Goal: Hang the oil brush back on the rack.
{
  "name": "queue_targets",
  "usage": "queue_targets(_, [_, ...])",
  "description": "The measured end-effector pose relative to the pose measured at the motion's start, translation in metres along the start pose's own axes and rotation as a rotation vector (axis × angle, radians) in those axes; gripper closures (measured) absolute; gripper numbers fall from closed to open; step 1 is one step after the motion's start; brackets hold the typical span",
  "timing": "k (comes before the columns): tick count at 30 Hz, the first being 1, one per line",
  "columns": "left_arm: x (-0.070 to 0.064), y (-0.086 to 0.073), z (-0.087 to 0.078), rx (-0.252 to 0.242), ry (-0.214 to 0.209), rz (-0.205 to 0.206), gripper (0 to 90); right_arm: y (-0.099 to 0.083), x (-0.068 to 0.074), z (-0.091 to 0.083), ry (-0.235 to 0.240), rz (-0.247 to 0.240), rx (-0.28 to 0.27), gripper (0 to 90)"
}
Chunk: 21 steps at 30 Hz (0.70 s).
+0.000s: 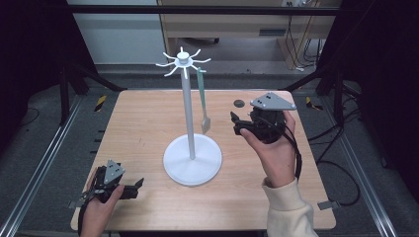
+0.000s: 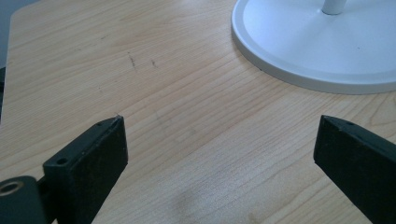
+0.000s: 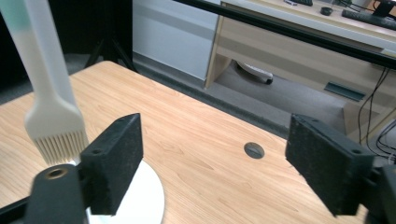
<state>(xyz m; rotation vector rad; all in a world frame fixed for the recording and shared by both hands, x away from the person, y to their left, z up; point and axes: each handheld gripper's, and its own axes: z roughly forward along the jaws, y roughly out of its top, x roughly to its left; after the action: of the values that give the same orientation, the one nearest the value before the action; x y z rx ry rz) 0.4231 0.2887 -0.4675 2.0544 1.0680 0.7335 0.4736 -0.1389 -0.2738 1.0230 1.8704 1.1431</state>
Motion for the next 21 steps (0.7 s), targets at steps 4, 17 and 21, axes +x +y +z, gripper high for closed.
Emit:
queue_targets(4, [0.0, 0.0, 0.0, 0.0, 0.001, 0.001, 2.5, -0.001, -0.005, -0.002, 0.002, 0.007, -0.008, 12.0])
queue_targets(17, [-0.002, 0.001, 0.0, 0.005, 0.004, 0.017, 2.5, -0.006, -0.025, -0.012, -0.044, 0.024, -0.059, 8.6])
queue_targets(21, [-0.001, 0.001, 0.001, 0.004, 0.003, 0.012, 2.5, -0.009, -0.031, -0.013, -0.057, 0.039, -0.052, 8.6])
